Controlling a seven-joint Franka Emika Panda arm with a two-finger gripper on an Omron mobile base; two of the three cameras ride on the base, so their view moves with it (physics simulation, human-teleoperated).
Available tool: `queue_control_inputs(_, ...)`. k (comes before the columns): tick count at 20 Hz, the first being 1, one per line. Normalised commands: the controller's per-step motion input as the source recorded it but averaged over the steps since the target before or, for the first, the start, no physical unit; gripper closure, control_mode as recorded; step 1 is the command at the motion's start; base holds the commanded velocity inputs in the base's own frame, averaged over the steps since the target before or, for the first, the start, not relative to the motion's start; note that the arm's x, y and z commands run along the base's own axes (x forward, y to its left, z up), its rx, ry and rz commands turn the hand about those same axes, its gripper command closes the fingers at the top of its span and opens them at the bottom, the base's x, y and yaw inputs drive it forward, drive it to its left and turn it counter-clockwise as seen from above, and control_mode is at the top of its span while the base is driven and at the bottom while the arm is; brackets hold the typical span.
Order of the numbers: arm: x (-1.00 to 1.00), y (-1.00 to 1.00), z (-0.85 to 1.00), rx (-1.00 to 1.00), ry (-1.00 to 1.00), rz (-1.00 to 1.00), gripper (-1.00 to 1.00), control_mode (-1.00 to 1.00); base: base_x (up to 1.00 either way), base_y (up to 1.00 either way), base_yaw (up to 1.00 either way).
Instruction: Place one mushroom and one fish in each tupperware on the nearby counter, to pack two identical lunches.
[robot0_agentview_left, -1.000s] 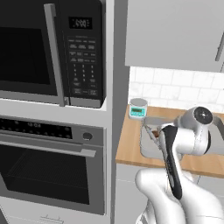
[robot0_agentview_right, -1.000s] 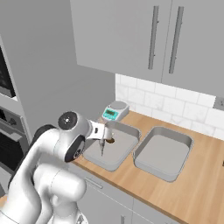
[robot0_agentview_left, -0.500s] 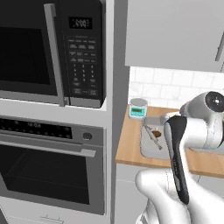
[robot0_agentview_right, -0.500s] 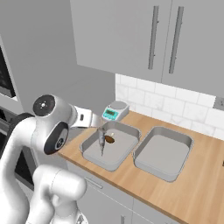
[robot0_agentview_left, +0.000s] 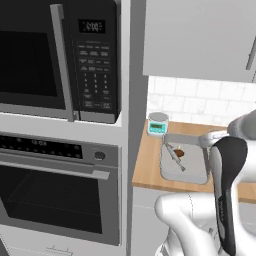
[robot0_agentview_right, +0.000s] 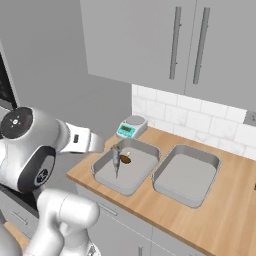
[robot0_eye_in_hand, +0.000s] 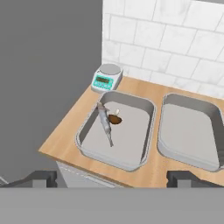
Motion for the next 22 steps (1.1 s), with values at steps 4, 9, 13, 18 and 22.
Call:
queue_control_inputs(4,-0.62,0.21,0.52,0.0,-0.01,0.0,-1.0,-1.0,0.0,0.0,0.0)
queue_control_inputs(9,-0.29,0.53,0.05,0.0,-0.09,0.0,-1.0,-1.0,0.0,0.0,0.0)
queue_control_inputs(13,-0.51,0.41,0.08,0.0,-0.16,0.0,-1.0,-1.0,0.0,0.0,0.0)
queue_control_inputs(18,0.0,0.0,0.0,0.0,0.0,0.0,-1.0,1.0,-0.98,0.3,0.03)
queue_control_inputs(22,0.0,0.0,0.0,0.0,0.0,0.0,-1.0,1.0,-1.0,0.65,0.2)
